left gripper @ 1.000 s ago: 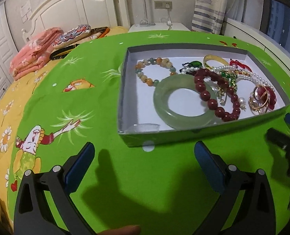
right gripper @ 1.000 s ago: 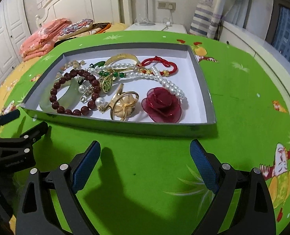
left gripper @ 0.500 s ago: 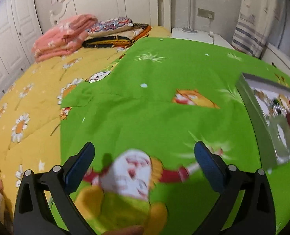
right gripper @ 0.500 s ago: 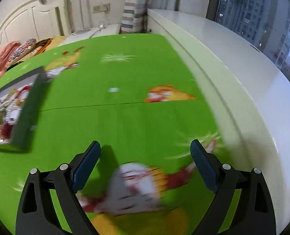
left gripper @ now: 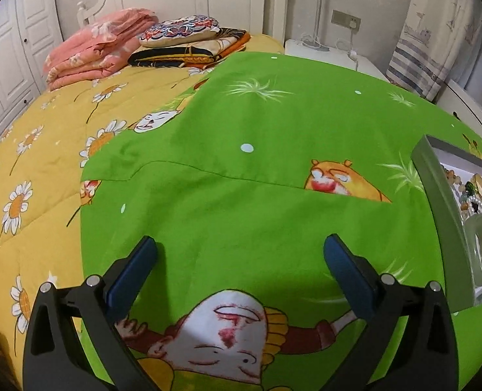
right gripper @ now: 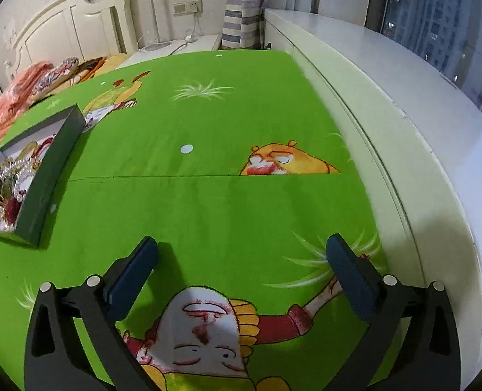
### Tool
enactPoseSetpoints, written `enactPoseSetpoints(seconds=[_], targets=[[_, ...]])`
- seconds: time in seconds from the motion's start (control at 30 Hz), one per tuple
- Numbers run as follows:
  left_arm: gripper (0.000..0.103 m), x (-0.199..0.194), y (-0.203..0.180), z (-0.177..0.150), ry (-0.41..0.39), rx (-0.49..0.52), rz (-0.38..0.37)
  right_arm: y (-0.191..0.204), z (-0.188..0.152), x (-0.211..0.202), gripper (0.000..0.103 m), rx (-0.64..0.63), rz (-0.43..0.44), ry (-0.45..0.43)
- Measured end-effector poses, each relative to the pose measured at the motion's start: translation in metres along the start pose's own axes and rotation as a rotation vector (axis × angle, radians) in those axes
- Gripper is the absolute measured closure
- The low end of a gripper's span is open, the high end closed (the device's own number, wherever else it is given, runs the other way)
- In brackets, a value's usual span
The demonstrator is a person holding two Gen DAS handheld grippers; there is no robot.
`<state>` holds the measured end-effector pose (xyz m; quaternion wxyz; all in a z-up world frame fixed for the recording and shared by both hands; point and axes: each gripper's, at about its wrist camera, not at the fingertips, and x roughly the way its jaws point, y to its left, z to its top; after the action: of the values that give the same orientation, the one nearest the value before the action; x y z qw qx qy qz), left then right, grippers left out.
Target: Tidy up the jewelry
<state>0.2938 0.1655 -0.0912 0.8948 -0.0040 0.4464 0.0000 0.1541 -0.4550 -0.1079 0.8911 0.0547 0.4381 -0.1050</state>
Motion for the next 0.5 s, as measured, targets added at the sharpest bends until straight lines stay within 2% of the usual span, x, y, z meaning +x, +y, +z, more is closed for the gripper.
enactPoseSetpoints(seconds=[0.17,0.5], targets=[[0.004,0.000,-0.019,-0.002,-0.002,0.092,-0.058,0.002,0.001,0.001,0.006,-0.003,-0.003,0.001],[0.003,-0.001,-0.015,-0.003,-0.001,0.077,-0.053,0.002,0.001,0.000,0.006,-0.003,-0.003,0.000]])
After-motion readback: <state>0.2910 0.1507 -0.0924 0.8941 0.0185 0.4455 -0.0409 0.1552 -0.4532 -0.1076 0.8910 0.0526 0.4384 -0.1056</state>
